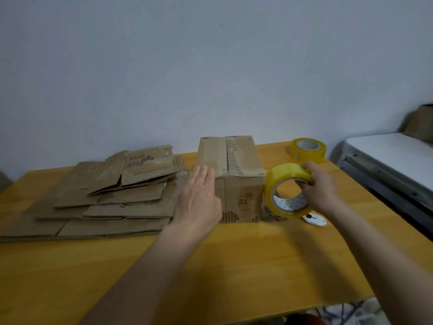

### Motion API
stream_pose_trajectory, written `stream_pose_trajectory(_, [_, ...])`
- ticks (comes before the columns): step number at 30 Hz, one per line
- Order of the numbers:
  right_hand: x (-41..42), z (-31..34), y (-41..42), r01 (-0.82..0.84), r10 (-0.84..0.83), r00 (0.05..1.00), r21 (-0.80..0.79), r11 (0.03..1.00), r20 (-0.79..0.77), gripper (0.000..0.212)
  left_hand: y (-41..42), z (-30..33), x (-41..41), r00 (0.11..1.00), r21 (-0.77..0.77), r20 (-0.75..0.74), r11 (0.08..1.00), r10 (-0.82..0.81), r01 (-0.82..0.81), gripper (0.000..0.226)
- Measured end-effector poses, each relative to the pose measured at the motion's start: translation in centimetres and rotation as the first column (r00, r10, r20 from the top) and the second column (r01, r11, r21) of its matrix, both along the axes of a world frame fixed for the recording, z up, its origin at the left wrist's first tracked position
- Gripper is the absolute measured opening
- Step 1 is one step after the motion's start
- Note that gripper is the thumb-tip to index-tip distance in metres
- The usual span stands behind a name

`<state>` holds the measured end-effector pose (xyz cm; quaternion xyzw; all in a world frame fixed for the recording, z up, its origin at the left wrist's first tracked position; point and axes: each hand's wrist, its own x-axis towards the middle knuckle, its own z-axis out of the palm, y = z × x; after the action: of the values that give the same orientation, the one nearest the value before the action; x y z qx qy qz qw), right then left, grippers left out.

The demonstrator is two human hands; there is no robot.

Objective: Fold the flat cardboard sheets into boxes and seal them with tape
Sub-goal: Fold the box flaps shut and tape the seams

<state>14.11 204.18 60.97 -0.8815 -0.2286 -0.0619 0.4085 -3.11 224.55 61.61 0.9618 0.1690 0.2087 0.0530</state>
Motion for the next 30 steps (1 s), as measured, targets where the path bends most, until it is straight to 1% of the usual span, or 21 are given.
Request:
stream_pose_trajectory(2, [-0.2, -0.2, 0.1, -0.010, 0.010, 1.000, 0.011, 1.000, -0.017, 0.030, 0.5, 0.0, 0.2, 0.994, 0.040, -0.103, 0.999, -0.017, 0.021, 0.067])
stream_pose_trajectory(4, [-0.6, -0.3, 0.2, -0.048, 0.048, 0.999, 0.016, 0.999, -0.020, 0.028, 1.7, 0.7, 0.2, 0.984, 0.030, -0.159, 0.996, -0.077, 0.083, 0.069])
stream_pose_trajectory(5, [-0.8, -0.2, 0.1, -0.075, 0.075, 0.997, 0.016, 0.997, -0.021, 0.028, 2.4, 1.1, 0.3, 0.982, 0.026, -0.171, 0.996, -0.083, 0.089, 0.068])
stream_pose_trajectory(6, [-1.2, -0.1, 0.2, -0.113, 0.113, 0.993, 0.024, 0.993, -0.027, 0.030, 2.7, 1.4, 0.5, 0.984, 0.026, -0.162, 0.997, -0.073, 0.078, 0.066])
stream_pose_trajectory(8, [-2.0, 0.2, 0.2, -0.218, 0.223, 0.971, 0.071, 0.973, -0.085, 0.035, 2.3, 1.9, 1.3, 0.995, 0.008, -0.098, 0.999, -0.032, 0.033, 0.057])
stream_pose_trajectory(10, [-2.9, 0.5, 0.1, -0.308, 0.331, 0.928, 0.146, 0.940, -0.172, 0.044, 0.8, 2.0, 2.4, 0.999, -0.076, -0.033, 0.997, 0.006, -0.008, 0.044])
stream_pose_trajectory(11, [-3.4, 0.8, -0.1, -0.331, 0.366, 0.907, 0.186, 0.925, -0.208, 0.049, 0.2, 1.8, 3.1, 0.999, -0.121, -0.034, 0.993, 0.013, -0.017, 0.044])
stream_pose_trajectory(12, [-3.7, 1.1, -0.3, -0.341, 0.390, 0.890, 0.225, 0.913, -0.237, 0.053, -0.4, 1.7, 3.7, 0.997, -0.139, -0.074, 0.990, 0.015, -0.025, 0.051])
stream_pose_trajectory(14, [-4.3, 1.4, -0.6, -0.350, 0.429, 0.859, 0.291, 0.890, -0.279, 0.051, -0.7, 1.7, 4.7, 0.980, -0.137, -0.197, 0.989, 0.031, -0.059, 0.063])
stream_pose_trajectory(15, [-4.6, 1.5, -0.6, -0.354, 0.445, 0.845, 0.314, 0.881, -0.296, 0.049, -0.6, 2.1, 5.1, 0.974, -0.152, -0.224, 0.986, 0.036, -0.072, 0.066])
stream_pose_trajectory(17, [-5.0, 1.9, -0.5, -0.358, 0.462, 0.827, 0.334, 0.872, -0.320, 0.047, -0.2, 2.7, 5.8, 0.977, -0.189, -0.212, 0.979, 0.032, -0.073, 0.066])
stream_pose_trajectory(20, [-5.1, 3.0, -0.7, -0.396, 0.487, 0.803, 0.304, 0.867, -0.343, 0.048, 0.0, 2.9, 6.6, 0.985, -0.181, -0.173, 0.983, -0.008, -0.023, 0.057])
stream_pose_trajectory(22, [-5.1, 3.5, -1.1, -0.437, 0.484, 0.801, 0.210, 0.875, -0.351, 0.049, 0.2, 2.8, 6.8, 0.982, -0.164, -0.185, 0.986, -0.027, -0.004, 0.054])
stream_pose_trajectory(23, [-5.2, 3.5, -1.2, -0.443, 0.473, 0.807, 0.167, 0.881, -0.353, 0.048, 0.3, 2.8, 7.0, 0.981, -0.166, -0.190, 0.986, -0.033, 0.001, 0.054])
stream_pose_trajectory(24, [-5.3, 3.3, -1.2, -0.435, 0.461, 0.811, 0.156, 0.887, -0.359, 0.048, 0.3, 2.9, 7.1, 0.981, -0.173, -0.191, 0.985, -0.036, 0.002, 0.055])
stream_pose_trajectory(27, [-6.1, 2.0, -0.7, -0.405, 0.442, 0.810, 0.178, 0.897, -0.385, 0.044, 0.3, 3.1, 7.4, 0.982, -0.182, -0.184, 0.983, -0.037, 0.003, 0.064])
stream_pose_trajectory(30, [-6.6, 1.6, -0.4, -0.372, 0.400, 0.848, 0.148, 0.917, -0.348, 0.044, 0.3, 3.5, 7.7, 0.982, -0.198, -0.185, 0.980, -0.047, 0.010, 0.064])
